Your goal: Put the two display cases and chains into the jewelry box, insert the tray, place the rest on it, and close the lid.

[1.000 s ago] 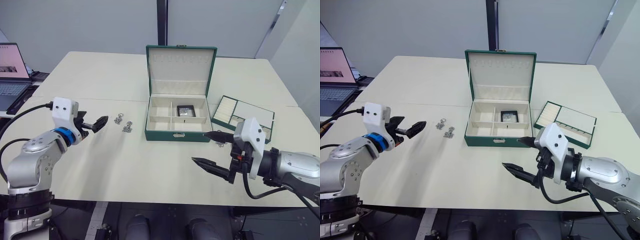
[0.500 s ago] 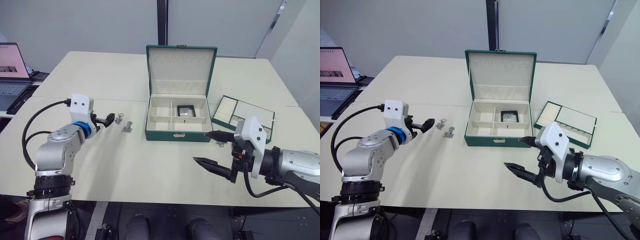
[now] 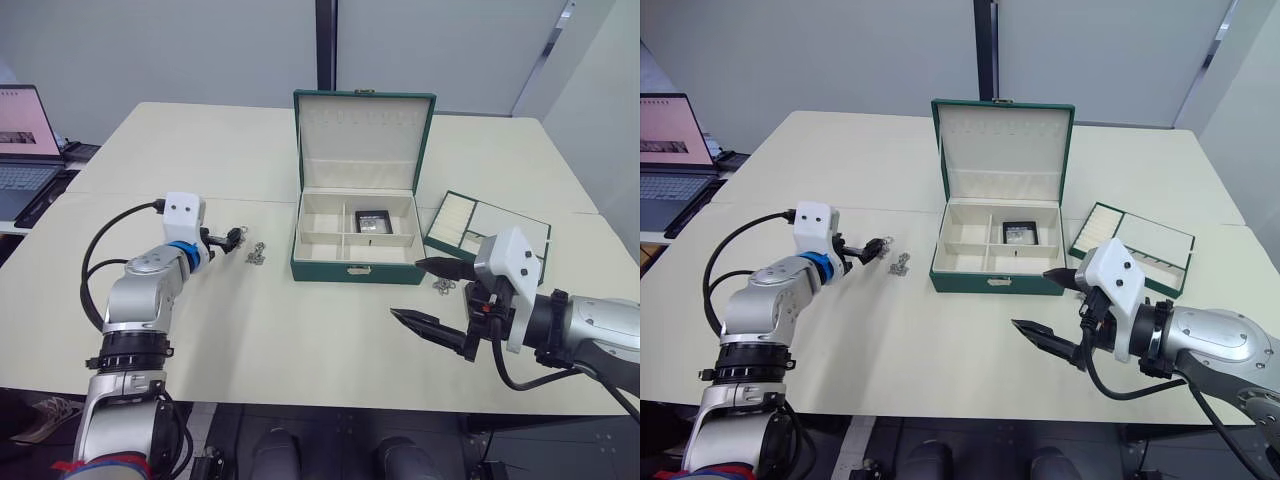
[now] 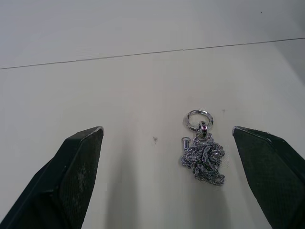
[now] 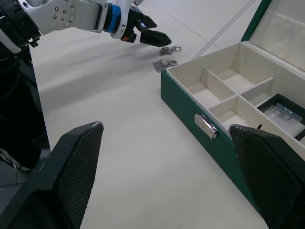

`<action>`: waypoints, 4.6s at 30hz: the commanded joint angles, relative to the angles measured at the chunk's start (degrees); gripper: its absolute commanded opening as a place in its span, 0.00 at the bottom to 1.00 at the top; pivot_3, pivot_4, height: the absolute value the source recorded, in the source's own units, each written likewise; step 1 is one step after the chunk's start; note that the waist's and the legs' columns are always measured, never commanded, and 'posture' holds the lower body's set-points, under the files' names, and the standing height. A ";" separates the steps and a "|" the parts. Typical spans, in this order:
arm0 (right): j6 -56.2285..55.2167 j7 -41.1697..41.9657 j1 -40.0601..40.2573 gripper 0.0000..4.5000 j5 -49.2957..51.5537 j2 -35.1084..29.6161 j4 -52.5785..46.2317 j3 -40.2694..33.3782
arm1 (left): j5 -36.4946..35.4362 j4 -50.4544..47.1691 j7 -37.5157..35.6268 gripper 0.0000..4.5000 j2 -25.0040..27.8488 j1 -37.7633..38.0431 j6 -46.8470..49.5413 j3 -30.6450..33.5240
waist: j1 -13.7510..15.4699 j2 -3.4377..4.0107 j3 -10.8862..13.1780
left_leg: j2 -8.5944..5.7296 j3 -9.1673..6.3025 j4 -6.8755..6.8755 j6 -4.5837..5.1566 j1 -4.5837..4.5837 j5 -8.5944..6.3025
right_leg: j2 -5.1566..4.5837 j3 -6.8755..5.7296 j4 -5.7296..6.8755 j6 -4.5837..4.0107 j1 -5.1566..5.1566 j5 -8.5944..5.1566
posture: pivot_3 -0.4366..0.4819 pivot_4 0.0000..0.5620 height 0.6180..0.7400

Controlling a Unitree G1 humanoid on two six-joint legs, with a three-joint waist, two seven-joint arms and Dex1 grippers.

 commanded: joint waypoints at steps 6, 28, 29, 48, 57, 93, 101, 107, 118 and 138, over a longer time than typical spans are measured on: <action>-0.28 -1.08 -0.38 1.00 2.25 -1.75 -1.42 -2.49 | 3.15 5.03 1.24 1.00 -2.19 -3.09 -4.72 -1.22 | 0.02 0.00 0.00 | 0.00 0.00 0.00 0.00 -0.01 0.00 | 0.00 0.00 0.00 0.00 0.00 0.00 | 0.48 0.27 1.00; -2.19 -4.77 -4.25 1.00 5.98 -0.41 -0.31 -1.77 | 5.16 9.74 1.68 1.00 -4.60 -4.07 -8.46 -1.73 | 0.10 0.00 0.00 | -0.01 0.00 0.00 -0.01 -0.02 0.01 | 0.00 -0.01 0.00 0.00 0.01 0.00 | 0.48 0.27 1.00; -2.32 -4.98 -4.55 1.00 6.18 -0.13 -0.25 -1.69 | 5.12 9.43 1.70 1.00 -4.63 -3.88 -8.29 -1.72 | 0.10 -0.01 0.00 | -0.01 0.00 0.00 -0.01 -0.02 0.01 | 0.00 -0.01 0.00 0.00 0.01 0.00 | 0.48 0.27 1.00; -2.27 -5.63 -4.88 1.00 5.69 0.49 -0.07 -0.92 | 4.94 6.30 2.18 0.66 -4.93 -1.11 -6.94 -1.35 | 0.00 0.00 0.00 | 0.00 0.01 0.00 -0.02 -0.01 0.01 | 0.00 0.00 0.00 0.00 0.01 0.00 | 0.48 0.27 1.00; -2.07 -5.24 -4.86 1.00 5.48 -0.24 0.15 -1.60 | 5.01 6.29 2.96 0.06 -5.33 0.41 -7.18 -1.09 | -0.08 0.00 0.00 | 0.00 0.02 -0.01 -0.02 0.02 0.01 | 0.00 0.02 0.00 0.01 0.01 0.00 | 0.48 0.27 1.00; -2.11 -4.93 -4.32 1.00 4.59 0.10 0.35 -0.84 | 5.36 -14.58 0.15 0.06 0.05 1.83 3.42 -0.95 | -0.01 -0.03 0.01 | 0.01 0.01 -0.01 -0.02 -0.04 0.01 | 0.00 0.01 -0.02 0.01 -0.02 0.00 | 0.48 0.27 1.00; -2.31 -3.25 -2.50 1.00 5.58 -1.75 0.68 -4.65 | 3.50 -26.28 -3.02 0.06 4.31 2.02 13.74 -0.80 | -0.01 -0.05 0.03 | 0.01 0.02 -0.02 -0.02 -0.05 0.01 | 0.00 0.02 -0.03 0.01 -0.04 0.00 | 0.48 0.27 1.00; -2.43 -0.38 0.97 1.00 6.77 -4.16 1.77 -11.78 | -1.26 -37.52 -7.76 0.06 8.84 2.00 25.30 -1.08 | -0.03 -0.10 0.07 | 0.00 0.01 -0.03 -0.01 -0.08 0.00 | 0.00 0.02 -0.05 0.01 -0.06 0.00 | 0.48 0.27 1.00; -2.53 2.92 5.18 1.00 5.51 -5.32 4.05 -17.78 | -7.52 -42.77 -10.83 0.06 10.80 -8.85 38.11 -7.52 | 0.05 -0.27 0.19 | -0.06 -0.04 -0.03 0.08 -0.12 -0.05 | -0.02 0.02 -0.10 0.01 -0.05 -0.01 | 0.48 0.27 1.00; -3.84 0.19 7.91 1.00 5.54 -2.64 3.75 -20.90 | -0.83 -19.23 -9.59 0.06 -2.88 -22.16 22.67 -20.58 | 0.44 -0.29 0.21 | -0.09 -0.02 -0.01 -0.01 -0.15 0.00 | -0.01 0.05 -0.10 0.01 -0.06 0.00 | 0.48 0.27 1.00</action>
